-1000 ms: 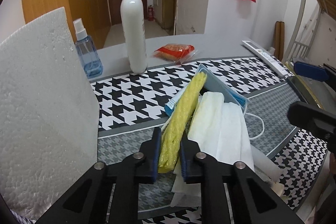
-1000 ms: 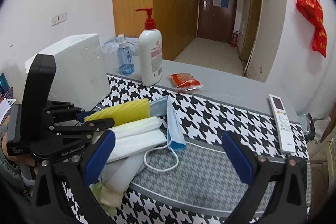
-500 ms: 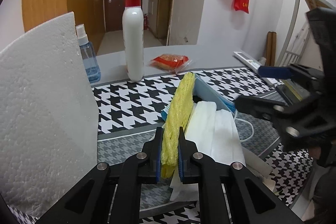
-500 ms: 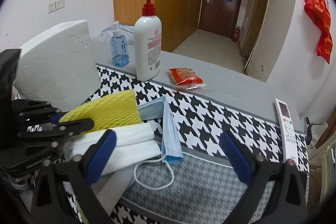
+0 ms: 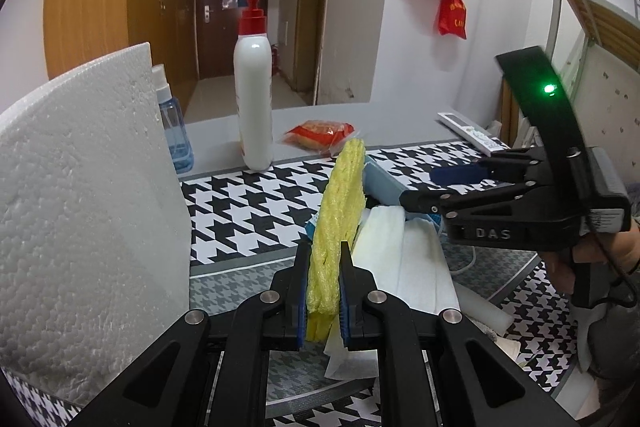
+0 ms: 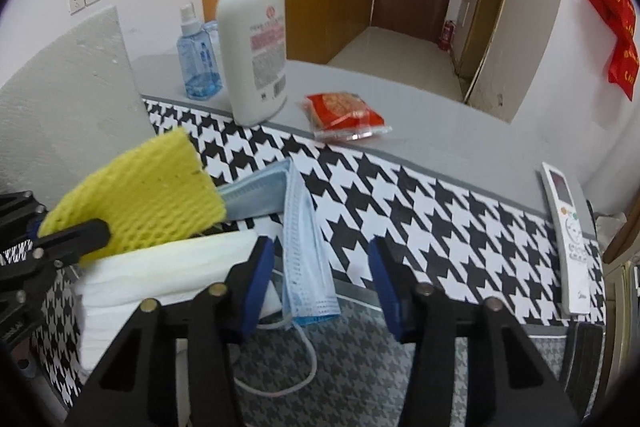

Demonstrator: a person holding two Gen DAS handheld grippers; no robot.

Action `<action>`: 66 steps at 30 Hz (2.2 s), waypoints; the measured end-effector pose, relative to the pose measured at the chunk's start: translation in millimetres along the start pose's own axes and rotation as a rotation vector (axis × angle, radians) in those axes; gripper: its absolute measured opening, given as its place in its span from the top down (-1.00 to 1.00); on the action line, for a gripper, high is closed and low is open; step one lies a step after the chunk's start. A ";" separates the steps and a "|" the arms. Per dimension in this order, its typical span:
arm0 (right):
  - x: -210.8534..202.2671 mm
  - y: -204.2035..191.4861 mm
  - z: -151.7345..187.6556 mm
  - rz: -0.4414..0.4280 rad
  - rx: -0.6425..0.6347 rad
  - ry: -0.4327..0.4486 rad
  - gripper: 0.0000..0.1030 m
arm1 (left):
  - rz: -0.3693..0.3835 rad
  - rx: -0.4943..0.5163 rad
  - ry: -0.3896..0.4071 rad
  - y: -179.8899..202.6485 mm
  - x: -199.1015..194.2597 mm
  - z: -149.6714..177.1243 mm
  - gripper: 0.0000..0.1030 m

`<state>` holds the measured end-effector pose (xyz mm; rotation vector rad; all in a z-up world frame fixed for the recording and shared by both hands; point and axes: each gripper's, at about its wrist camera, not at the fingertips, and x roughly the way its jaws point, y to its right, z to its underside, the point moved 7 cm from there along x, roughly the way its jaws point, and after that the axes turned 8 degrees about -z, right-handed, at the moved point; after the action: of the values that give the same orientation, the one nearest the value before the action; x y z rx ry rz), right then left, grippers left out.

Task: Organize soft objects
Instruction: 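Close the left tool on the yellow sponge while the right tool grasps the blue mask, then lift the sponge and mask and carry both over the white foam box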

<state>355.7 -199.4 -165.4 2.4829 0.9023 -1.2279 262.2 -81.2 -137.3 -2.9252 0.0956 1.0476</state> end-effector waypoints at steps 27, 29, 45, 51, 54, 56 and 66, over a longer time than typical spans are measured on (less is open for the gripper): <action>-21.3 9.5 -6.5 0.074 0.057 0.086 0.85 | 0.002 -0.054 0.102 -7.4 -20.9 -14.7 0.80; -33.6 6.9 -9.7 0.078 0.057 0.117 0.85 | 0.000 -0.055 0.127 -6.5 -28.3 -18.3 0.80; -119.5 -3.3 -12.0 0.068 0.096 0.315 0.85 | -0.038 -0.032 0.262 -6.6 -94.4 -37.6 0.80; -140.7 -9.3 -3.8 0.049 0.117 0.369 0.85 | -0.044 -0.013 0.274 -7.3 -105.4 -37.6 0.80; -148.1 -14.1 0.4 0.049 0.116 0.387 0.85 | -0.053 -0.006 0.277 -8.0 -110.8 -36.3 0.80; -152.9 -15.9 2.6 0.053 0.118 0.397 0.85 | -0.052 -0.005 0.283 -8.2 -114.8 -36.1 0.80; -172.9 -34.0 7.6 0.039 0.108 0.456 0.85 | -0.070 0.004 0.305 -12.5 -130.0 -39.2 0.80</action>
<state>250.4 -249.8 -33.2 2.9143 0.8971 -0.7208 187.7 -64.6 -24.4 -3.0353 0.0022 0.5855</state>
